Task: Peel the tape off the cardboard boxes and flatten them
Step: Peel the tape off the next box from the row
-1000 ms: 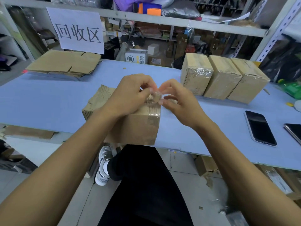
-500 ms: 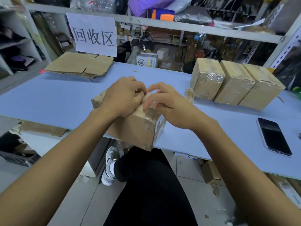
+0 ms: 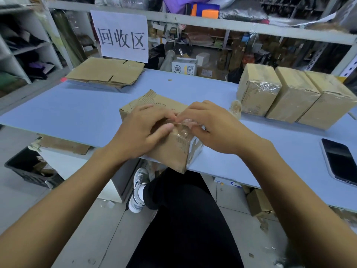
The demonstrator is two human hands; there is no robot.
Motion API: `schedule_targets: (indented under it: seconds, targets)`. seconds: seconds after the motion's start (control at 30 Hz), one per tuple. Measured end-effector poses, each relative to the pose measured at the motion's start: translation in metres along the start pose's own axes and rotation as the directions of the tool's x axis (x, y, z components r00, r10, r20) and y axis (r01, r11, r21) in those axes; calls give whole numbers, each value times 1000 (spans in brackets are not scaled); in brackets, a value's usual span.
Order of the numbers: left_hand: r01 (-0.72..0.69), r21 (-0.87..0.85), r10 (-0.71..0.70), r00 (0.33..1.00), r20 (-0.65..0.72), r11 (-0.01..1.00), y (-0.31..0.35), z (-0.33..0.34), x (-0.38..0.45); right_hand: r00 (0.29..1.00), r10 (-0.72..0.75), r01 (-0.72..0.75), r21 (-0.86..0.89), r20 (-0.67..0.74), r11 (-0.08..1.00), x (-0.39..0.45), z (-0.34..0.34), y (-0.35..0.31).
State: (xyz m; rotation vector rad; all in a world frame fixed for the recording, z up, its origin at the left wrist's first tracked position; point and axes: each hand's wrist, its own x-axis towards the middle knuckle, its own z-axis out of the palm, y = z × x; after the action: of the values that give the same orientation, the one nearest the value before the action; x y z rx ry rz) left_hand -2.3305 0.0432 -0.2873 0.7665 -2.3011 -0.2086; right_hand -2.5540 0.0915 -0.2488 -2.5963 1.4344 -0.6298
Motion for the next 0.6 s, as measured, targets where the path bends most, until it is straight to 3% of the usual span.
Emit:
schedule_targets:
  seconds: [0.13,0.37,0.6]
  targets:
    - [-1,48,-2,998,56,999,-10,2,-7,1000,-23,24,-17,16,1000,-1,-5,5]
    - [6,27,-7,999,45,1000,-29,7,12,991,132,-132,-16,7,991,8,-12,-4]
    - [51,-3,-50,997,58,999,-33,7,16,968,188,-199,50,167,979,17,-16,-10]
